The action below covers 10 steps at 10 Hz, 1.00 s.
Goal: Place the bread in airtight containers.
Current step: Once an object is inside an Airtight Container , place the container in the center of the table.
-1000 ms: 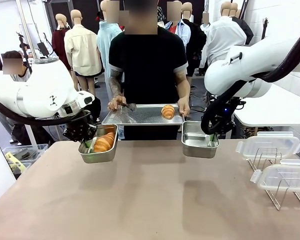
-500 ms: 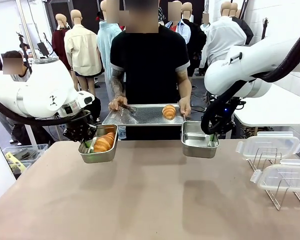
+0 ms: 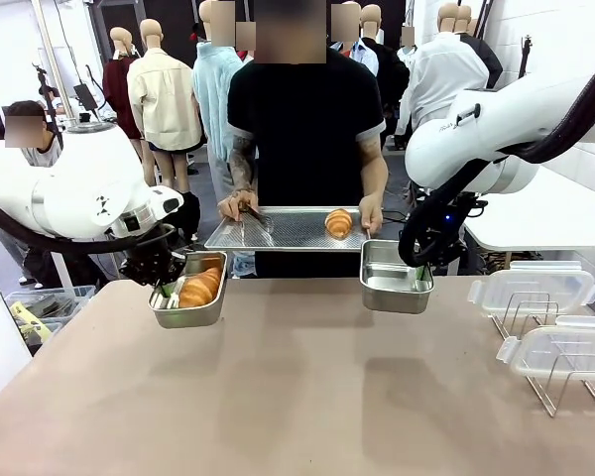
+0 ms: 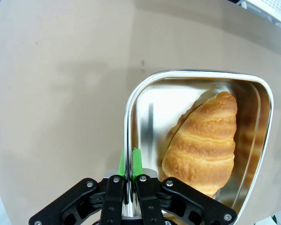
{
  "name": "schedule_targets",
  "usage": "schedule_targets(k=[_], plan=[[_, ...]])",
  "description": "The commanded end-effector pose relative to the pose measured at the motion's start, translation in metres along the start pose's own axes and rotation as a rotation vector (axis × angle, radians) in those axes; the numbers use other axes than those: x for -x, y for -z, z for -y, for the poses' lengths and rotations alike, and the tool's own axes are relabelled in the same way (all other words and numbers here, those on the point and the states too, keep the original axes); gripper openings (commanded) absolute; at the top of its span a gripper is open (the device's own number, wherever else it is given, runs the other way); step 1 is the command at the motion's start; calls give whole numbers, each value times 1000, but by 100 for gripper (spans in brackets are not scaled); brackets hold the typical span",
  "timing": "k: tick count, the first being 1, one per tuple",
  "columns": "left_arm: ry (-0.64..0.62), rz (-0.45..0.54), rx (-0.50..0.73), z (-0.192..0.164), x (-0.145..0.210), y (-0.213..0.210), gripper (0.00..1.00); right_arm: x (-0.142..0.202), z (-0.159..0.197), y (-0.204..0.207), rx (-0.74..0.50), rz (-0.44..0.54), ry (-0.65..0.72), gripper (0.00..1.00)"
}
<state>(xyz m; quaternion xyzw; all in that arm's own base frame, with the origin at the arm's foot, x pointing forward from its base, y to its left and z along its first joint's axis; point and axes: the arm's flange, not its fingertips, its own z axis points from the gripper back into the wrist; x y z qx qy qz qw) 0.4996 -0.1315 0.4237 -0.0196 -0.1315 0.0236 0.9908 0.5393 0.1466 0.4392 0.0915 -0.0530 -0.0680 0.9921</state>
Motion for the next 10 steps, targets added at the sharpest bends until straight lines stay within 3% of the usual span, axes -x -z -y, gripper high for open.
schedule_targets(k=[1, 4, 10], plan=[[-20, 15, -13, -3, -1, 23, 0, 1, 1, -3, -3, 4, -13, 0], [53, 19, -19, -13, 10, 54, 0, 1, 1, -3, -3, 4, -13, 0], [48, 16, -52, -14, 20, 101, 0, 1, 1, -3, -3, 4, -13, 0]])
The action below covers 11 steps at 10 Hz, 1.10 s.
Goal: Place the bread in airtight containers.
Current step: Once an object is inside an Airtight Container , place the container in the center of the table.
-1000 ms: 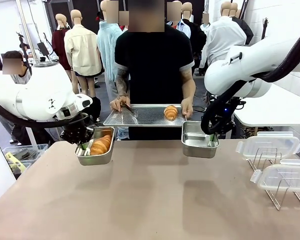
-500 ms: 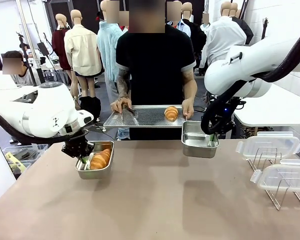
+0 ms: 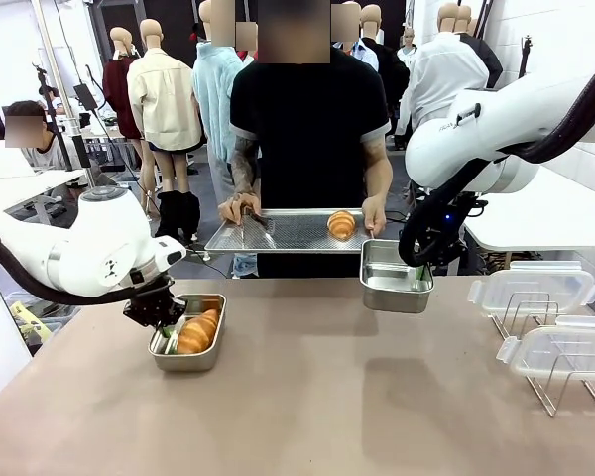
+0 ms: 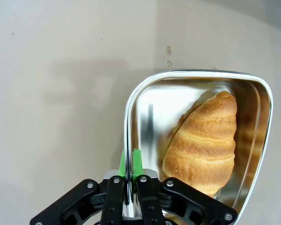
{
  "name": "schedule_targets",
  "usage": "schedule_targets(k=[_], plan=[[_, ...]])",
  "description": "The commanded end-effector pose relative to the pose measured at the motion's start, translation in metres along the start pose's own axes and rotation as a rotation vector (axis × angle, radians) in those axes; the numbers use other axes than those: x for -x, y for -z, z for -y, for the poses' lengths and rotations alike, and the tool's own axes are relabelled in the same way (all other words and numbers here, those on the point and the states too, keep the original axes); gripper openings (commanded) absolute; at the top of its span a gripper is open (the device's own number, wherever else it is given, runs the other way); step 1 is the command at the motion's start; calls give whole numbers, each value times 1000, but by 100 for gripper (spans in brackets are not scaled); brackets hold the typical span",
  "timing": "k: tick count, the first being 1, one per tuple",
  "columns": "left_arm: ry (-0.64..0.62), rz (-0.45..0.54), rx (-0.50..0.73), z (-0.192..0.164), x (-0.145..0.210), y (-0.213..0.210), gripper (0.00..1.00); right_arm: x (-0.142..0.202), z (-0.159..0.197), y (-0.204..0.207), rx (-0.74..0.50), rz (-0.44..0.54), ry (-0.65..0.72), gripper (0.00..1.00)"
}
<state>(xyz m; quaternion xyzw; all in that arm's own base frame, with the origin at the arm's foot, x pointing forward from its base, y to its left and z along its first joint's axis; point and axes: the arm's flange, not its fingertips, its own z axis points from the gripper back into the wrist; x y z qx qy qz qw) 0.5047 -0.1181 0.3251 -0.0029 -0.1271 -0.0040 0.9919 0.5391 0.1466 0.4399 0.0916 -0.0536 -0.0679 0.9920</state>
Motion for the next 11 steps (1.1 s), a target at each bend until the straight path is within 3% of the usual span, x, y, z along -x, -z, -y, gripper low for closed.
schedule_targets(k=[1, 9, 10, 11], plan=[[-18, 3, -20, 3, 0, 12, 0, 1, 1, -2, -3, 3, -13, 0], [-43, -36, -9, -3, -6, 16, 0, 1, 1, -2, -3, 3, -13, 0], [-42, -44, -4, -2, -7, 16, 5, 1, 1, -2, -3, 3, -13, 0], [-40, -52, -3, -3, -8, 14, 18, 1, 1, -2, -3, 3, -13, 0]])
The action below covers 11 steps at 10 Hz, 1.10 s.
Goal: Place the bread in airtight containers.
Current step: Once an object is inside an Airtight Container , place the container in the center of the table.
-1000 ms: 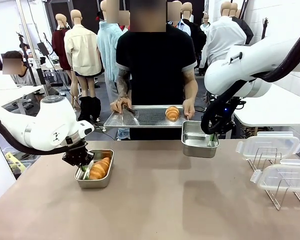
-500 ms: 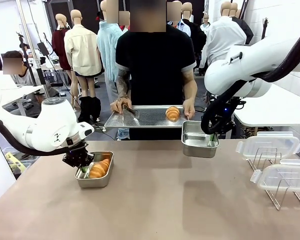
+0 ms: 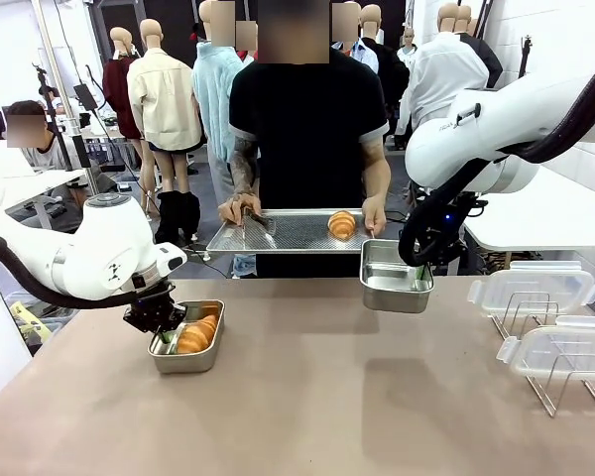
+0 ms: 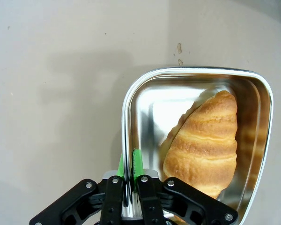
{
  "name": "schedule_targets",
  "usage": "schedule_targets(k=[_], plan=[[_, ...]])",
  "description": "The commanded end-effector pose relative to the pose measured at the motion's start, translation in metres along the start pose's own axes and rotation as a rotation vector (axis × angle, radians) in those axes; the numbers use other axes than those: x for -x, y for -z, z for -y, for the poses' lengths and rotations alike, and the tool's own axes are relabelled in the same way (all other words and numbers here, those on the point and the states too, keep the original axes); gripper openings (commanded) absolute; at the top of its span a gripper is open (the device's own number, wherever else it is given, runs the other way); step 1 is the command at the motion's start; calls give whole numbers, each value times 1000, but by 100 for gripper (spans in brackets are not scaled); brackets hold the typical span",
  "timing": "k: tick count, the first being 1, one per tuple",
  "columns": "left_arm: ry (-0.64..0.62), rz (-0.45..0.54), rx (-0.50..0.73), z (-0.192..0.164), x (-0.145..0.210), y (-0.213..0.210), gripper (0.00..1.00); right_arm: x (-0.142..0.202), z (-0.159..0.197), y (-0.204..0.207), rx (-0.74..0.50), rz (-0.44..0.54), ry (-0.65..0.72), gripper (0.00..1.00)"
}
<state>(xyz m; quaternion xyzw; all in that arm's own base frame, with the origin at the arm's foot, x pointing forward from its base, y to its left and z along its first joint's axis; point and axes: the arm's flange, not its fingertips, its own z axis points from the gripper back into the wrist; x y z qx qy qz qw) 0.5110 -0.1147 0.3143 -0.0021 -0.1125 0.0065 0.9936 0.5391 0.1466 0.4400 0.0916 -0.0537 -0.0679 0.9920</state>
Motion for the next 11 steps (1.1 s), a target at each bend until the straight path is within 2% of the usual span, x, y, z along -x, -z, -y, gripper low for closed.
schedule_targets(k=[1, 4, 8, 9, 11], plan=[[-15, -32, 9, 1, -5, 1, 38, 1, 1, -2, -3, 2, -13, 0], [4, -21, 2, 0, -4, -18, 98, 1, 1, -2, -3, 2, -13, 0], [61, 38, -24, -14, -6, -76, 100, 1, 1, -2, -3, 2, -13, 0], [71, 62, -56, -24, -7, -91, 100, 1, 1, -2, -3, 2, -13, 0], [50, 96, -34, -56, -13, -125, 100, 1, 1, -2, -3, 2, -13, 0]])
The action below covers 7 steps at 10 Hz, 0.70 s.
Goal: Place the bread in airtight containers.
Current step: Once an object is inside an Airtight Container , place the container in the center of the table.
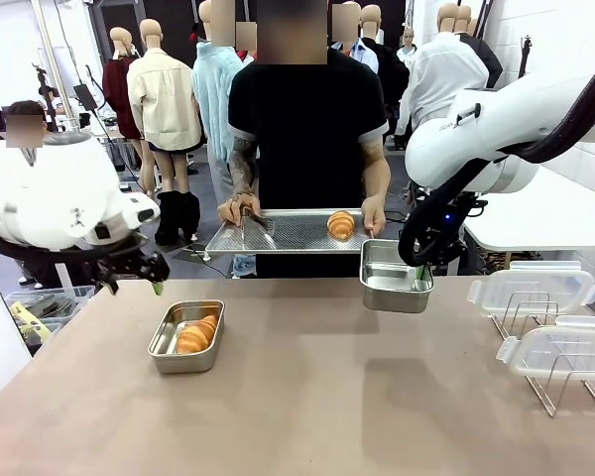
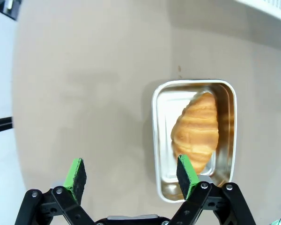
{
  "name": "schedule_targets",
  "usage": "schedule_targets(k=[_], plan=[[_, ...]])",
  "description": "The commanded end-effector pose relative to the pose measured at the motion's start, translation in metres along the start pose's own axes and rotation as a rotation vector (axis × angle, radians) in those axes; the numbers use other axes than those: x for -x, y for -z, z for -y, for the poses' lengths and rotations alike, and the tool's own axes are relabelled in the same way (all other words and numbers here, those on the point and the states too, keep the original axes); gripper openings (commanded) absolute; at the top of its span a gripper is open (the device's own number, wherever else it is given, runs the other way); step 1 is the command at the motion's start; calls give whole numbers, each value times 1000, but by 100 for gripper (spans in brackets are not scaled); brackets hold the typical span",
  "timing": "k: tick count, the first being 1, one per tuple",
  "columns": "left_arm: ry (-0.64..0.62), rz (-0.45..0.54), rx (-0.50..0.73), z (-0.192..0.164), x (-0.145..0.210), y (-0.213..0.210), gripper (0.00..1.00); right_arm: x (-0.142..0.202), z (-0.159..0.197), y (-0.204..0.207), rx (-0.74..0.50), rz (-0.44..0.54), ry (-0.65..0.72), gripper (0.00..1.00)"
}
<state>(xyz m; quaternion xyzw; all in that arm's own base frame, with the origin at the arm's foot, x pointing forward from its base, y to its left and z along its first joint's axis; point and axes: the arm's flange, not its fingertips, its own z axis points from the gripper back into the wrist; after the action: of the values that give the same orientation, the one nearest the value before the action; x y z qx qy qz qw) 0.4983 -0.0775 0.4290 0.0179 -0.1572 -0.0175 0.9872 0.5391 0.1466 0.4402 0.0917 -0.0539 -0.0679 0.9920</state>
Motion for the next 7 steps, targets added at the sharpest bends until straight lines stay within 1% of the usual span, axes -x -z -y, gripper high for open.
schedule_targets(k=[1, 3, 4, 6, 7], plan=[[-16, 0, 1, -47, -6, -23, 100, 1, 1, -2, -3, 2, -13, 0], [-90, -25, -44, -109, -18, -34, 100, 1, 1, -2, -3, 2, -13, 0], [-131, -10, -66, -135, -19, -38, 100, 1, 1, -2, -3, 2, -13, 0], [-178, -19, -65, -170, -17, -43, 100, 1, 1, -2, -3, 2, -13, 0], [-170, -31, -57, -180, -18, -39, 100, 1, 1, -2, -3, 2, -13, 0]])
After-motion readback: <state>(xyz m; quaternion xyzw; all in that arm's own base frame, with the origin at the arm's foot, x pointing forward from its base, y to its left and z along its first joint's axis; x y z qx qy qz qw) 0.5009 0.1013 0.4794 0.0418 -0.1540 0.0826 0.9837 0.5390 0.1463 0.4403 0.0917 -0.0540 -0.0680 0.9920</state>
